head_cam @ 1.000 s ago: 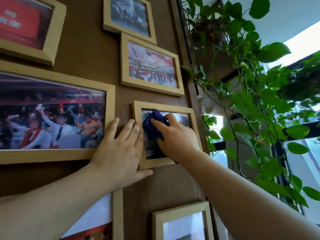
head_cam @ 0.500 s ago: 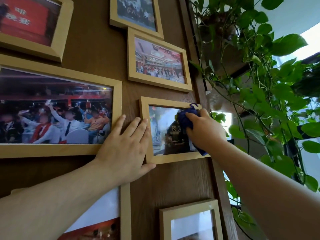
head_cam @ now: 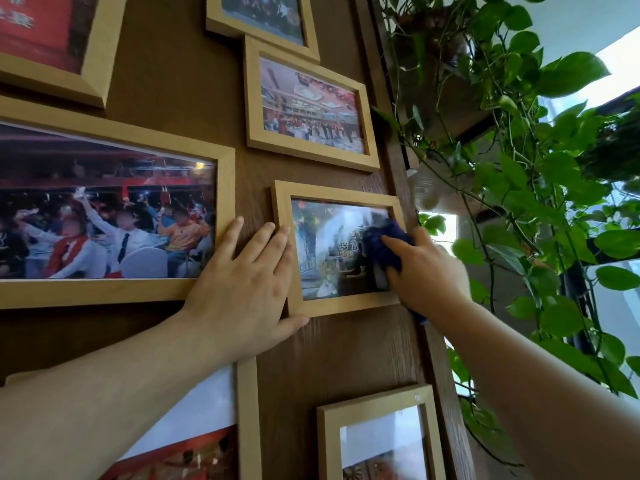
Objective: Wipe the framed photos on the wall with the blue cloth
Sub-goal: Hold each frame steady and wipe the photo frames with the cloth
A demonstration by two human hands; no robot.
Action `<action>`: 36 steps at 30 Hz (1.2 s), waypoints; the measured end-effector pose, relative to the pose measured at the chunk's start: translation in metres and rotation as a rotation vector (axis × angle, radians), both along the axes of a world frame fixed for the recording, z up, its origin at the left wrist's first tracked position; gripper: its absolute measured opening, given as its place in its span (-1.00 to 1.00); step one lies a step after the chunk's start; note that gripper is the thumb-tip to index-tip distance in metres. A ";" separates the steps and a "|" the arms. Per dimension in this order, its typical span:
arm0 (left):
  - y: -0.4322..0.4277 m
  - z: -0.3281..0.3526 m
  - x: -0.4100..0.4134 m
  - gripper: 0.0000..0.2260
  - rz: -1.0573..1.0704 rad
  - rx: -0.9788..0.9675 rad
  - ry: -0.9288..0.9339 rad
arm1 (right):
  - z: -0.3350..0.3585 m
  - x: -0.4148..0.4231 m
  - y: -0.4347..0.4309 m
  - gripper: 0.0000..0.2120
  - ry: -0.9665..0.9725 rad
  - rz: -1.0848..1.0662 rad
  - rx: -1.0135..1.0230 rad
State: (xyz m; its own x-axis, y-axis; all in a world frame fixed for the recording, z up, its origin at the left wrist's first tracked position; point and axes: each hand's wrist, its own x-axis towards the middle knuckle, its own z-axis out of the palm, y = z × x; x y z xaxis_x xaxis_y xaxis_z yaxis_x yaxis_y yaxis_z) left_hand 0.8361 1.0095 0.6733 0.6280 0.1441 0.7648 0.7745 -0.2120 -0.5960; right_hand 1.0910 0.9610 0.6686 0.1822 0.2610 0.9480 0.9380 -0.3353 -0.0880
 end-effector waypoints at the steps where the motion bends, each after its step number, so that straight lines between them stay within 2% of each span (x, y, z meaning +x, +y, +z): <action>1: 0.002 -0.001 0.000 -0.11 -0.004 -0.001 -0.001 | -0.003 0.008 -0.001 -0.51 0.033 -0.028 -0.006; 6: 0.009 -0.003 -0.001 -0.13 -0.054 0.024 -0.001 | -0.021 -0.005 0.003 -0.51 0.032 0.027 -0.013; 11: 0.009 -0.004 0.001 -0.13 -0.056 0.037 -0.006 | -0.028 -0.061 0.004 -0.51 -0.222 0.190 -0.003; 16: 0.007 -0.003 0.000 -0.13 -0.033 0.042 -0.002 | -0.031 -0.066 0.004 -0.52 -0.407 0.170 -0.033; 19: 0.008 -0.003 -0.001 -0.11 -0.015 0.043 -0.002 | -0.035 -0.038 0.003 -0.52 -0.388 0.106 -0.029; 25: 0.009 -0.004 0.000 -0.10 0.012 0.057 -0.009 | -0.044 0.010 -0.003 -0.50 -0.220 -0.071 -0.043; 28: 0.008 -0.004 -0.001 -0.10 0.019 0.063 -0.010 | -0.045 0.005 0.000 -0.51 -0.192 -0.057 -0.025; 33: 0.006 -0.005 0.000 -0.10 0.028 0.072 -0.020 | -0.040 -0.041 0.003 -0.54 -0.363 0.127 0.021; 36: 0.004 -0.005 0.000 -0.12 0.021 0.073 -0.021 | -0.034 -0.067 0.004 -0.53 -0.494 0.154 -0.005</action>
State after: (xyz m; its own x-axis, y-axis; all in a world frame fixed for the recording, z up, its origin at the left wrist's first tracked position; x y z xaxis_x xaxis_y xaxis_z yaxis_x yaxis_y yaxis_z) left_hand 0.8363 1.0136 0.6685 0.6092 0.1007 0.7866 0.7907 -0.1518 -0.5930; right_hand 1.0242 0.9651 0.6350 -0.3280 0.2547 0.9097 0.9055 -0.1897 0.3796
